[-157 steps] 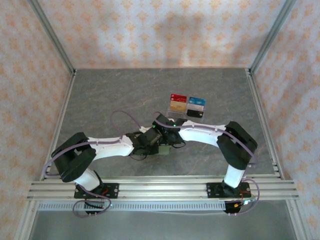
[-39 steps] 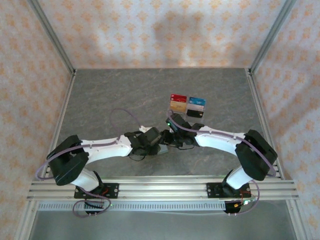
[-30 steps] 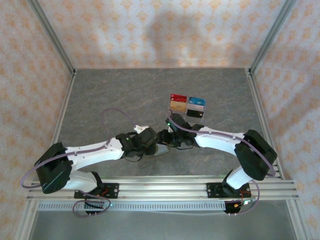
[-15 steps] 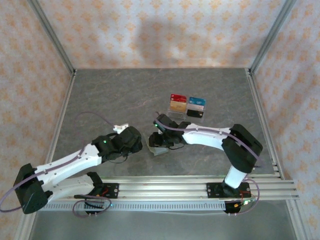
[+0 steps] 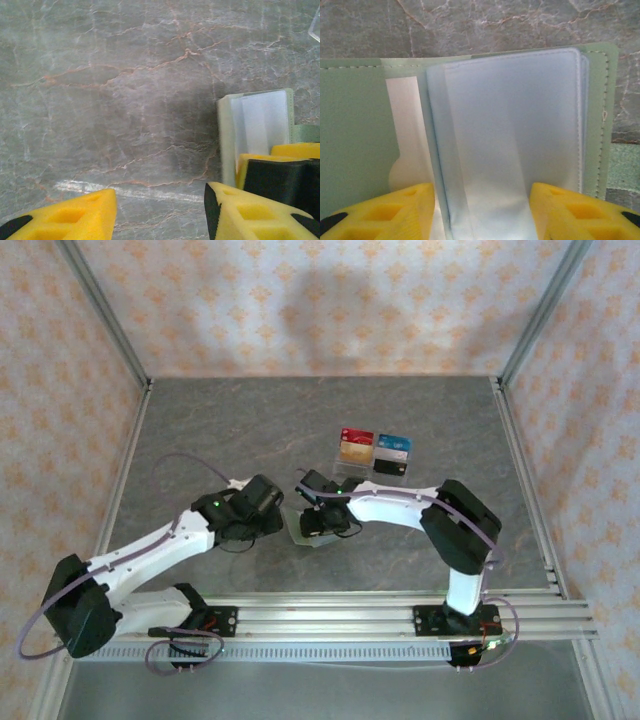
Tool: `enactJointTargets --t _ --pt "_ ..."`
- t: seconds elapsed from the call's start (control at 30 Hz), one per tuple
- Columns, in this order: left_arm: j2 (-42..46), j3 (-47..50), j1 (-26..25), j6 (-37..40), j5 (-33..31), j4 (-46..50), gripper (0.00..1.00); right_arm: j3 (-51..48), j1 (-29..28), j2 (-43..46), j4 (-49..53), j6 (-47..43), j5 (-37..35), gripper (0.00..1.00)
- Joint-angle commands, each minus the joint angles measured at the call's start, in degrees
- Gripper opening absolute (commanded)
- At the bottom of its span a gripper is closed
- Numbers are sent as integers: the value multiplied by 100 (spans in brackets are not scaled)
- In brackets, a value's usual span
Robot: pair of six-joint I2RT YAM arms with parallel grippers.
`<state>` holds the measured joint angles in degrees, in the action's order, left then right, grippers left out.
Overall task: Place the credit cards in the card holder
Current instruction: Open the card holder at the bottom-center of the table.
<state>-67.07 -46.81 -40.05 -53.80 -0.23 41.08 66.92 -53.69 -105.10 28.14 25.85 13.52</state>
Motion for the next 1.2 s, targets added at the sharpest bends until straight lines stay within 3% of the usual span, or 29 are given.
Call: enactJointTargets --t 0.0,0.27,0.57,0.97,1.17 --pt "-203 -219 67 267 92 -4 51 49 -51 -247 590 -141 -623 58" --pt "-1196 -463 94 576 242 -450 50 -66 -54 -303 632 38 -798 64" --pt "-2238 -692 103 850 184 -735 38 -479 -50 77 454 441 -752 65" --pt "-2618 -475 77 1090 247 -1155 39 -1286 24 797 -201 1069 -246 68" --pt "-2530 -272 51 1135 782 -1800 39 -1223 78 807 -95 993 -249 71"
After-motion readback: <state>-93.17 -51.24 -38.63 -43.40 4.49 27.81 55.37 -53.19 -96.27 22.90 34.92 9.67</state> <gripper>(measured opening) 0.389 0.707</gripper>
